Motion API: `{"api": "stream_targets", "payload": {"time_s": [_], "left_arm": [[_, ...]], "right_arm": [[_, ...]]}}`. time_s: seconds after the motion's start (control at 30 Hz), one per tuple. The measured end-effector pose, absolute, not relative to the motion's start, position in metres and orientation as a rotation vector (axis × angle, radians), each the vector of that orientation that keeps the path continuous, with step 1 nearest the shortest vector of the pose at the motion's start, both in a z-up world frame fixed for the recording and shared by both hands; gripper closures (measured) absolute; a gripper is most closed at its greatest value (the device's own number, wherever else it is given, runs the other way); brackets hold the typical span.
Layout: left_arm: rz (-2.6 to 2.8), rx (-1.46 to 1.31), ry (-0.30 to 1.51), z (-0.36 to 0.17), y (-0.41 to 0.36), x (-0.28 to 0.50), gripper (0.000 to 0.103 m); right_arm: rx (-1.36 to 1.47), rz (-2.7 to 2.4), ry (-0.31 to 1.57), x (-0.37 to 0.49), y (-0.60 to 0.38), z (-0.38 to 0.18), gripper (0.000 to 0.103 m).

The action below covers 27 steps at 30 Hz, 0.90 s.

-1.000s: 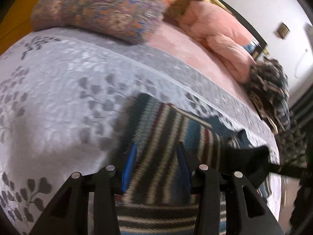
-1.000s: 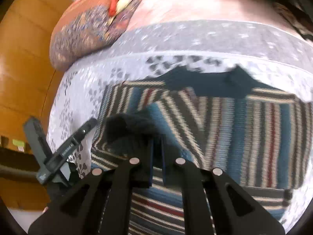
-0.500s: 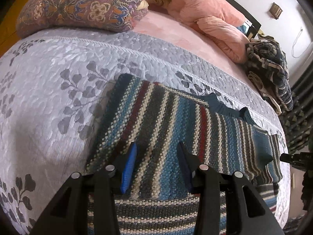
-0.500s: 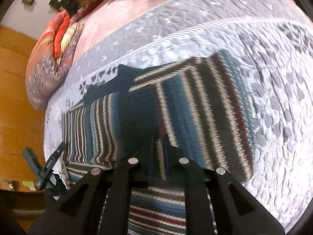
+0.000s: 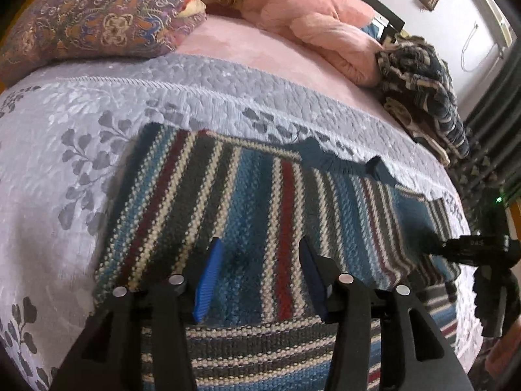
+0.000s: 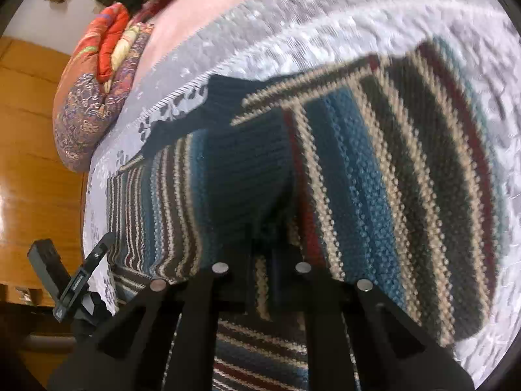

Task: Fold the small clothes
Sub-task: 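Fold the side edge inward over the sleeves with the left tool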

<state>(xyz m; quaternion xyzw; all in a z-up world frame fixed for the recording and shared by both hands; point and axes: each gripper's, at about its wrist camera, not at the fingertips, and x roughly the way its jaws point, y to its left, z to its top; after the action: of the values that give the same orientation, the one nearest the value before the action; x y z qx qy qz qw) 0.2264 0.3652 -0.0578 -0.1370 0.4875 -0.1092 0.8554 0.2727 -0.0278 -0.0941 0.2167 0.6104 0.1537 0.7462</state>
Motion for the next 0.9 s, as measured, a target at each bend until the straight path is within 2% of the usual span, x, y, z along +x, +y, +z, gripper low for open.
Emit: {"api": "stream_targets", "payload": {"time_s": [0.13, 0.27, 0.37, 0.43, 0.6, 0.7, 0.9], "left_arm": [[-0.226, -0.302, 1.053, -0.066, 0.375, 0.227, 0.053], [-0.230, -0.319, 1.074, -0.076, 0.385, 0.228, 0.053], [-0.239, -0.322, 1.079, -0.078, 0.386, 0.227, 0.053], [-0.240, -0.309, 1.079, -0.077, 0.384, 0.228, 0.053], [-0.232, -0.326, 1.045, -0.061, 0.382, 0.228, 0.053], [-0.264, -0.302, 1.008, -0.046, 0.370, 0.226, 0.051], [-0.288, -0.225, 1.044, -0.056, 0.349, 0.223, 0.049]], "right_arm": [[0.423, 0.332, 1.343, 0.264, -0.024, -0.071, 0.096], [0.389, 0.306, 1.383, 0.260, -0.023, -0.084, 0.096], [0.418, 0.300, 1.419, 0.260, -0.028, -0.105, 0.092], [0.437, 0.308, 1.421, 0.260, -0.034, -0.102, 0.086], [0.384, 0.256, 1.284, 0.261, -0.049, -0.059, 0.084], [0.433, 0.349, 1.274, 0.261, -0.043, -0.053, 0.084], [0.338, 0.347, 1.353, 0.258, -0.026, -0.082, 0.084]]}}
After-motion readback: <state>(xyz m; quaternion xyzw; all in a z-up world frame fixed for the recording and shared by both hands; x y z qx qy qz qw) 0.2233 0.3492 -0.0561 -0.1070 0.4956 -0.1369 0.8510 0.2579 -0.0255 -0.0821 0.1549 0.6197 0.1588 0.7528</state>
